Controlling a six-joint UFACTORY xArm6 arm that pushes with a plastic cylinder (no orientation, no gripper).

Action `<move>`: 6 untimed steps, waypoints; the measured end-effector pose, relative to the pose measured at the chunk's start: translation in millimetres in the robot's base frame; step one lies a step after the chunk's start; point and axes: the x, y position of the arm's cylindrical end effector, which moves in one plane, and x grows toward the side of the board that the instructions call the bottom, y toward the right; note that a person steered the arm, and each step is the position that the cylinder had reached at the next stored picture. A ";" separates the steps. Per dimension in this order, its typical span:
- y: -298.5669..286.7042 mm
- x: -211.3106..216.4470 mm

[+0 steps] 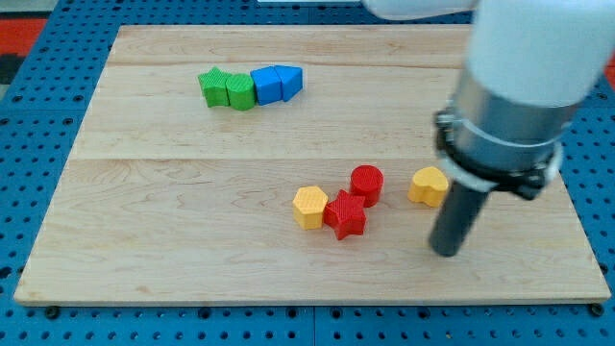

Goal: Place the yellow heart at the top of the yellow hexagon

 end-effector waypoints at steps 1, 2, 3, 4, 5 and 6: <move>37.7 -46.5; 9.9 -68.1; -89.1 -52.5; -132.0 -54.3; -120.9 -78.3; -78.5 -44.4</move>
